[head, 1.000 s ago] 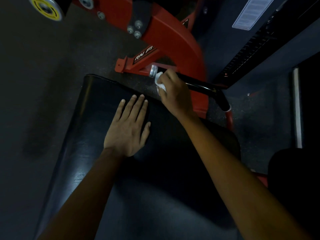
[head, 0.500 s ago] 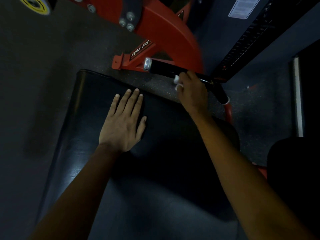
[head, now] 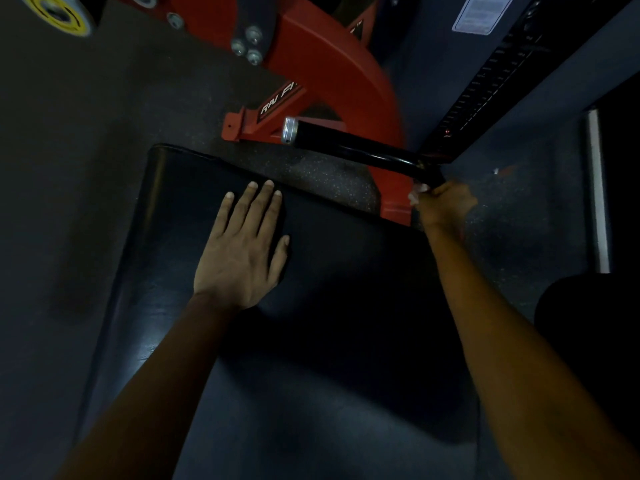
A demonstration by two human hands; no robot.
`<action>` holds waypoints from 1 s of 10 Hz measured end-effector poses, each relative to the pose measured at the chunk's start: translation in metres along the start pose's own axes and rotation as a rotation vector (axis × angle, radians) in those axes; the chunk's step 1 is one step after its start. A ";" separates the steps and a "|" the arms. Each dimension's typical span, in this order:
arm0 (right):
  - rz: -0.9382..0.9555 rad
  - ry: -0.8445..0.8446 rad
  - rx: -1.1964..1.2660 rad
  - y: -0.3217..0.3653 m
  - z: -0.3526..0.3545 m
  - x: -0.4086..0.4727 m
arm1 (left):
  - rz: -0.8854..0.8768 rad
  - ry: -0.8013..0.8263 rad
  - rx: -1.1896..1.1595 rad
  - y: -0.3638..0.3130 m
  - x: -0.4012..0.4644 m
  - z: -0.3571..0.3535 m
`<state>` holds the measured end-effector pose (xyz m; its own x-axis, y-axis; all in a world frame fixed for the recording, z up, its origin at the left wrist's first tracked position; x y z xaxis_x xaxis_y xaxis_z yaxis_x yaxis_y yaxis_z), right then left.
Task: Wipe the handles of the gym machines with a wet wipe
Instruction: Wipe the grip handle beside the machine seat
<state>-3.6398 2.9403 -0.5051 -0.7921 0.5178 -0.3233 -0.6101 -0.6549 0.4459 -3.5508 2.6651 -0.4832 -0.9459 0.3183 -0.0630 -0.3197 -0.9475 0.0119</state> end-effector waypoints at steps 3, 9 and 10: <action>-0.023 -0.077 0.436 0.005 -0.028 0.008 | -0.011 -0.039 0.014 0.002 0.000 -0.006; 0.438 -0.104 0.285 0.104 -0.058 -0.055 | -0.008 -0.027 0.009 0.003 0.000 -0.005; 0.555 -0.091 0.293 0.125 -0.063 -0.069 | -0.012 -0.028 0.007 0.002 0.000 -0.005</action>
<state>-3.6627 2.7882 -0.4801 -0.9762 0.1979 0.0883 -0.0684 -0.6681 0.7409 -3.5512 2.6627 -0.4880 -0.9431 0.3308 -0.0349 -0.3315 -0.9433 0.0183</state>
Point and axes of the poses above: each hand's wrist, its own x-axis towards the middle knuckle, its own z-axis out of the back of the hand, y = z × x, the point moved 6 cm from there along x, towards the middle knuckle, and after that the axes turned 7 degrees about -z, right-handed, at the moved point
